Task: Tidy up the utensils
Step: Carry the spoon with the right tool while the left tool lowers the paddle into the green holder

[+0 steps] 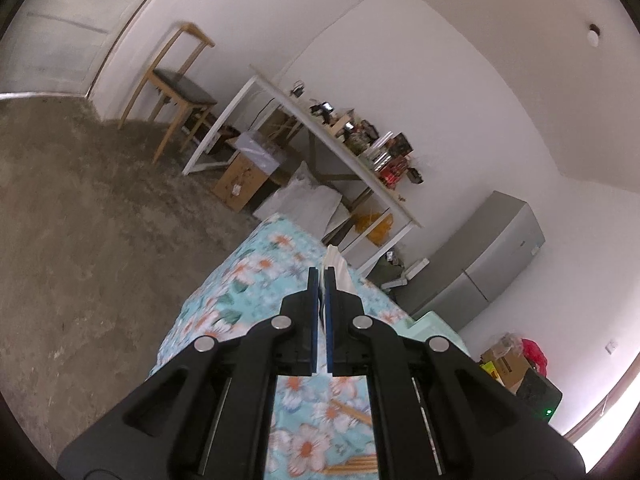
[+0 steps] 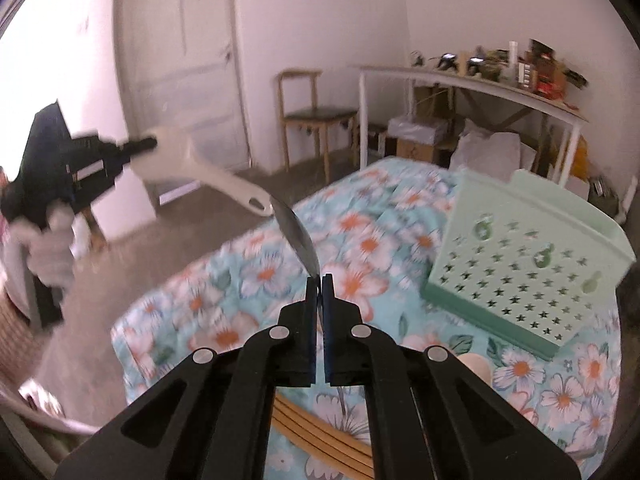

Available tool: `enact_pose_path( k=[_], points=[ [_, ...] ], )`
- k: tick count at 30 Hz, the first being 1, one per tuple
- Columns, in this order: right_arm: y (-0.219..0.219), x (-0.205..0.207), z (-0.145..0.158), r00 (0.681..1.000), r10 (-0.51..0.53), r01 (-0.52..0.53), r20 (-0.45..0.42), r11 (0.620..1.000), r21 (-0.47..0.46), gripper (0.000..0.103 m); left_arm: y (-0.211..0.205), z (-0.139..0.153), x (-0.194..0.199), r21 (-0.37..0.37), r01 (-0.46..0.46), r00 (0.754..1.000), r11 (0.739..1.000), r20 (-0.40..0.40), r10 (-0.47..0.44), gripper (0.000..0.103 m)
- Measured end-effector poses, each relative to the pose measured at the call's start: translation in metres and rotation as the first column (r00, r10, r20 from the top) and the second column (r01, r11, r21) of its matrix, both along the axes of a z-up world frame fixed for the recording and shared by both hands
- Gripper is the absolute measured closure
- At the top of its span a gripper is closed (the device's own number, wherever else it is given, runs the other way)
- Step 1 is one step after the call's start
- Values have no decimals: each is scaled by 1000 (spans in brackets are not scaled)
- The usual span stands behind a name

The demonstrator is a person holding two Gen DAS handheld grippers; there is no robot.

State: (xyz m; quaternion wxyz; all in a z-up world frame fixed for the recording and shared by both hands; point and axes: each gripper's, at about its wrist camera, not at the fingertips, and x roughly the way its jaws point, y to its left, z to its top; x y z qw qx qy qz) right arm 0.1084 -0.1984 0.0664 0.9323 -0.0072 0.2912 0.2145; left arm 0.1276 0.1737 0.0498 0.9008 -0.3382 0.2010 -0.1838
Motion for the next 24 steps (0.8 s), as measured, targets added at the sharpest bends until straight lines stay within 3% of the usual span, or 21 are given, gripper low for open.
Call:
enact_pose_path(
  k=[7,14,19,24],
  points=[
    [-49,-2,26,992,-96,82,77,982,171,101,-46,48,24,36,50,994,998,98,-54,101],
    [-102,4,52,972,-171,122,160,952,281,101,-126,84,59,174,86,979,981,167,-116,101],
    [-139,18,72,951,-216,137,223,937,322,101,-179,93,85,311,95,977,945,153,-149,101],
    [-175,35,89,927,-255,142,277,918,370,101,-219,97,100,444,99,973,891,144,-179,101]
  ],
)
